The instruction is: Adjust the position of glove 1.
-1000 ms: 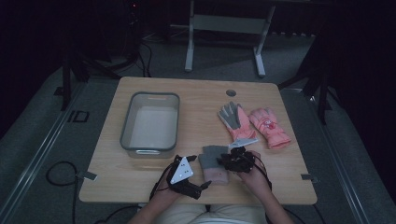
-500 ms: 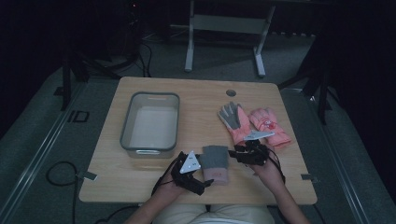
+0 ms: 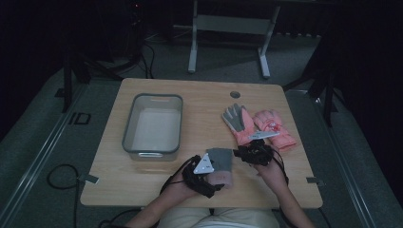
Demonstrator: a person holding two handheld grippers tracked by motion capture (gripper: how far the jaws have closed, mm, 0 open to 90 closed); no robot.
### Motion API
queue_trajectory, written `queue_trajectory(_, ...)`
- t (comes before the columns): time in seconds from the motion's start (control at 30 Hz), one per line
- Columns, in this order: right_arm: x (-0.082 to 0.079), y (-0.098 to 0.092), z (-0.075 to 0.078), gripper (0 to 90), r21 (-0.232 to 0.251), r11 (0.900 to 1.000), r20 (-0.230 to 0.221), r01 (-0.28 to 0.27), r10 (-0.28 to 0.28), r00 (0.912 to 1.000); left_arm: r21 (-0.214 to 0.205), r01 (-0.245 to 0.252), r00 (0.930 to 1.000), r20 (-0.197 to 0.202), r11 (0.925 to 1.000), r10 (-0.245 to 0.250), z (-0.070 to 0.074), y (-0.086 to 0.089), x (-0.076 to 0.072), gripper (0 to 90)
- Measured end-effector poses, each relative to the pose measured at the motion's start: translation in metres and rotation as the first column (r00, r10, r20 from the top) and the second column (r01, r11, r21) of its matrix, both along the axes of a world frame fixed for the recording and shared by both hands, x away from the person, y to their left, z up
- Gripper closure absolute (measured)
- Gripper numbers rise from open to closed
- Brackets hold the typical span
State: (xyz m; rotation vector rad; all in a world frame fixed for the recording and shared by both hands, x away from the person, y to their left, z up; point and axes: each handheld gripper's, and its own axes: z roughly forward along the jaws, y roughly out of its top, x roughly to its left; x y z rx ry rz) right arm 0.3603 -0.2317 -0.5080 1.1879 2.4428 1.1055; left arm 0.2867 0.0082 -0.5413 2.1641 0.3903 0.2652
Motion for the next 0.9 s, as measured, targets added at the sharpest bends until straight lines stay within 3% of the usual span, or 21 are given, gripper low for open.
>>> queue_trajectory(0.03, 0.004, 0.001, -0.004, 67.0, 0.007, 0.9997, -0.014, 0.022, -0.022, 0.9997, 0.046, 0.020, 0.9992, 0.035, 0.9987, -0.022, -0.003, -0.003, -0.003, 21.7)
queue_trajectory(0.13, 0.007, 0.006, -0.007, 63.4, 0.013, 0.9996, -0.024, 0.024, -0.024, 0.9994, 0.095, 0.033, 0.9972, 0.065, 0.9949, -0.039, -0.007, -0.007, -0.003, 26.5)
queue_trajectory(0.27, 0.012, 0.013, -0.012, 58.0, 0.018, 0.9995, -0.037, 0.028, -0.027, 0.9989, 0.125, 0.033, 0.9944, 0.096, 0.9917, -0.045, -0.011, -0.010, -0.005, 28.3)
queue_trajectory(0.37, 0.017, 0.018, -0.020, 52.9, -0.005, 0.9990, -0.049, 0.043, -0.044, 0.9978, 0.149, 0.025, 0.9923, 0.117, 0.9886, -0.043, -0.015, -0.012, -0.005, 28.7)
queue_trajectory(0.43, 0.022, 0.020, -0.030, 47.4, -0.013, 0.9978, -0.091, 0.065, -0.066, 0.9936, 0.202, 0.021, 0.9865, 0.155, 0.9791, -0.053, -0.019, -0.014, -0.007, 29.6)
queue_trajectory(0.53, 0.023, 0.020, -0.035, 44.9, -0.015, 0.9970, -0.109, 0.076, -0.077, 0.9910, 0.223, 0.017, 0.9830, 0.174, 0.9746, -0.057, -0.021, -0.015, -0.008, 31.0)
queue_trajectory(0.57, 0.024, 0.021, -0.039, 43.6, -0.014, 0.9972, -0.139, 0.073, -0.075, 0.9875, 0.221, 0.015, 0.9836, 0.172, 0.9752, -0.054, -0.021, -0.015, -0.008, 31.9)
queue_trajectory(0.7, 0.024, 0.022, -0.039, 46.7, -0.003, 0.9982, -0.153, 0.060, -0.060, 0.9864, 0.216, 0.012, 0.9882, 0.147, 0.9763, -0.045, -0.021, -0.015, -0.005, 35.2)
queue_trajectory(0.73, 0.023, 0.026, -0.039, 51.7, -0.001, 0.9991, -0.161, 0.043, -0.043, 0.9860, 0.216, 0.013, 0.9896, 0.137, 0.9764, -0.043, -0.021, -0.015, -0.005, 39.8)
queue_trajectory(0.83, 0.024, 0.028, -0.039, 53.8, 0.012, 0.9992, -0.174, 0.037, -0.034, 0.9842, 0.200, 0.015, 0.9938, 0.105, 0.9797, -0.037, -0.018, -0.013, 0.000, 45.9)
queue_trajectory(0.9, 0.026, 0.030, -0.040, 56.7, 0.036, 0.9985, -0.193, 0.042, -0.035, 0.9805, 0.187, 0.023, 0.9969, 0.070, 0.9822, -0.037, -0.014, -0.010, 0.005, 57.8)
